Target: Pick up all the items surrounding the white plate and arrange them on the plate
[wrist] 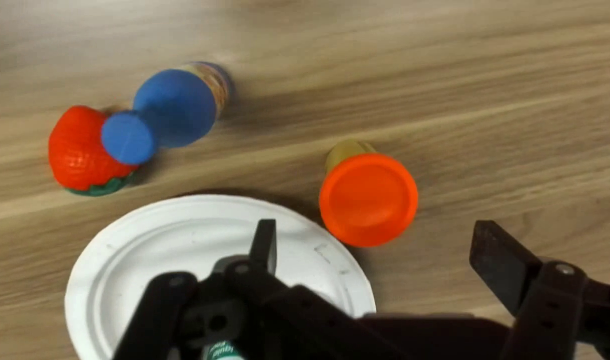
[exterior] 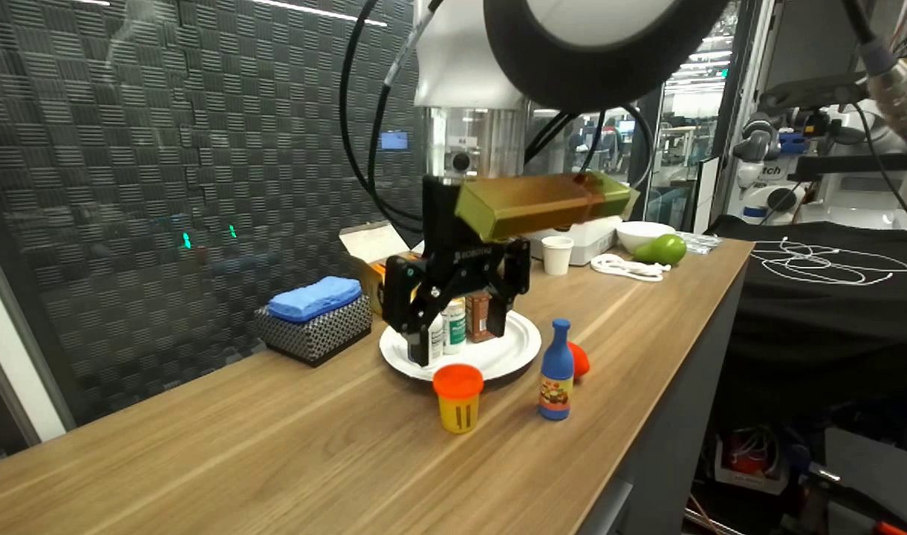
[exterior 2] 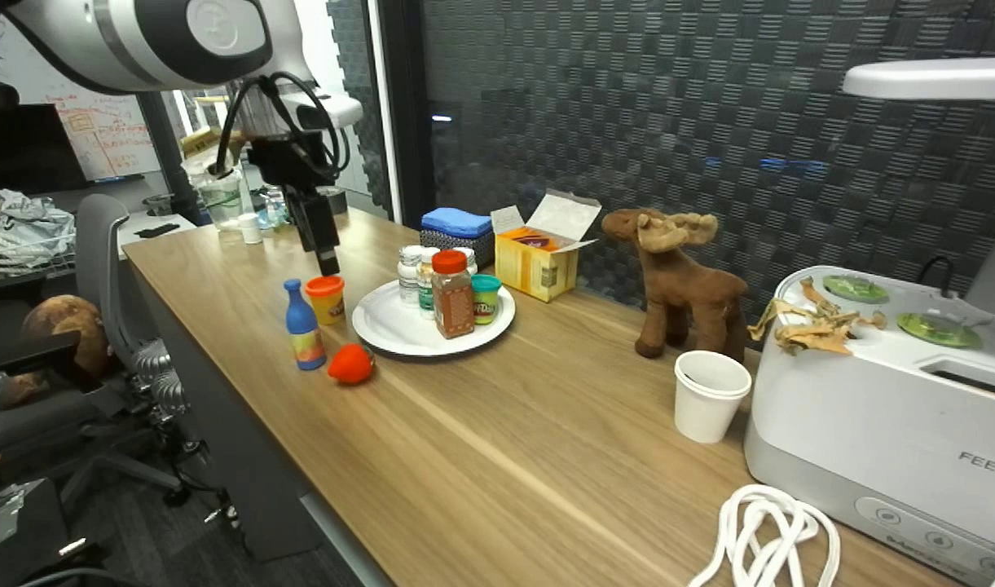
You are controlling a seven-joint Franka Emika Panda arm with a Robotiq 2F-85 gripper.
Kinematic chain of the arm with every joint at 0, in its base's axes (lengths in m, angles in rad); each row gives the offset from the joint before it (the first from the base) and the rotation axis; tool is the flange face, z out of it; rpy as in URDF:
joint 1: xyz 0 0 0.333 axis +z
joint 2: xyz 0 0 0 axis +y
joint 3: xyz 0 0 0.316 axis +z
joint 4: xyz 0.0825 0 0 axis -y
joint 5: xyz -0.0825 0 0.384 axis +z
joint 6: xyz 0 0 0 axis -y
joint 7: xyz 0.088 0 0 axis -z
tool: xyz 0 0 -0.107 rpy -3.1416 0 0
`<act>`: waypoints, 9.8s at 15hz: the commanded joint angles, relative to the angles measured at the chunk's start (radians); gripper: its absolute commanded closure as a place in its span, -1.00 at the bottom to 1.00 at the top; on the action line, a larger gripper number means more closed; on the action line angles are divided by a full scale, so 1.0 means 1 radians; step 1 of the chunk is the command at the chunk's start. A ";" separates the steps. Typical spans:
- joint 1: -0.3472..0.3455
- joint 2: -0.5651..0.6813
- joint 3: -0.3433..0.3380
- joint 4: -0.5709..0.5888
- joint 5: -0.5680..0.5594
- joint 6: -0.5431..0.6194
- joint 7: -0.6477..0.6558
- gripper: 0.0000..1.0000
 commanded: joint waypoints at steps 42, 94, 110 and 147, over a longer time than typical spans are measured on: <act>0.018 0.045 -0.070 0.050 -0.281 0.004 0.097 0.43; -0.134 -0.237 -0.072 -0.314 -0.088 0.093 0.265 -1.00; -0.133 -0.150 -0.089 -0.326 -0.035 0.186 0.139 -0.32; -0.174 -0.108 -0.116 -0.292 -0.102 0.239 0.101 -0.59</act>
